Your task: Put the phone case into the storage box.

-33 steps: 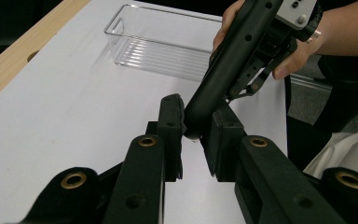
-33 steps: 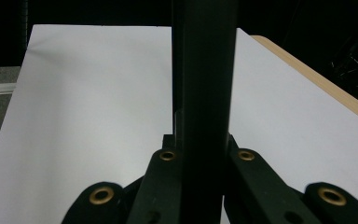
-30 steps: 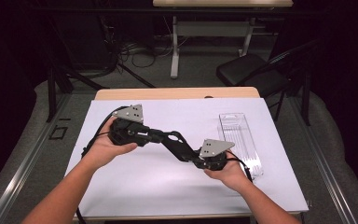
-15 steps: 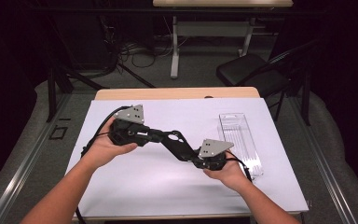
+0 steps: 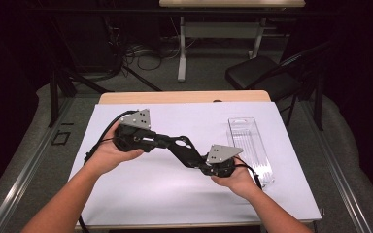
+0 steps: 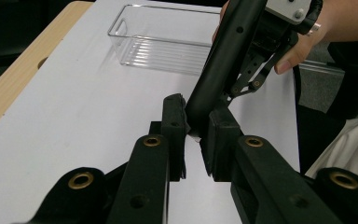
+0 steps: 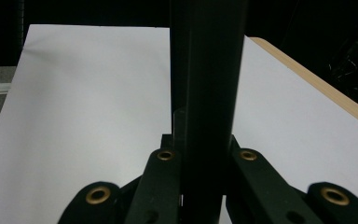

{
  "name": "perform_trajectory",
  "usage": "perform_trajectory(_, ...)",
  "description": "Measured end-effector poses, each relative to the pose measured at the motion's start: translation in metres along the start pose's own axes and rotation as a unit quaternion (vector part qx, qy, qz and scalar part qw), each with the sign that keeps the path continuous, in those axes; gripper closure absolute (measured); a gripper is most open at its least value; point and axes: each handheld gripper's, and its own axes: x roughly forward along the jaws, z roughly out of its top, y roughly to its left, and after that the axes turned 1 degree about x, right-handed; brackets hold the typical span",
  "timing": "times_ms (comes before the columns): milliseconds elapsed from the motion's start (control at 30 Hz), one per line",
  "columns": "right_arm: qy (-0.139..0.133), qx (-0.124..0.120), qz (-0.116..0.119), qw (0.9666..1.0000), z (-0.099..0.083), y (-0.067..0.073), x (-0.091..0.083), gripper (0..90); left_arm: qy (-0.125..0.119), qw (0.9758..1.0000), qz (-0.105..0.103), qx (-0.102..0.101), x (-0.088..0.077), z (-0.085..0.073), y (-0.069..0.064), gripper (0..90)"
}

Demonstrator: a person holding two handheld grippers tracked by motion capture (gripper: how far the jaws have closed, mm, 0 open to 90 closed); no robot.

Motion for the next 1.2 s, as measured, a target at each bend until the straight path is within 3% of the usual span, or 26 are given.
perform_trajectory(300,0.0,0.011,0.0,0.9999,0.0005,-0.0004,0.0003,85.4,-0.002,0.9999,0.003,-0.013,0.0001,0.0,0.0006,80.5)
perform_trajectory(800,0.002,0.02,-0.002,0.9998,0.0001,-0.0014,-0.0004,82.8,-0.003,0.9999,0.009,-0.008,-0.0017,-0.001,0.0007,80.7)
perform_trajectory(1200,0.002,0.027,-0.009,0.9996,0.0003,-0.002,0.0008,74.2,0.007,0.9996,0.014,-0.024,0.0007,-0.0014,0.0011,80.9)
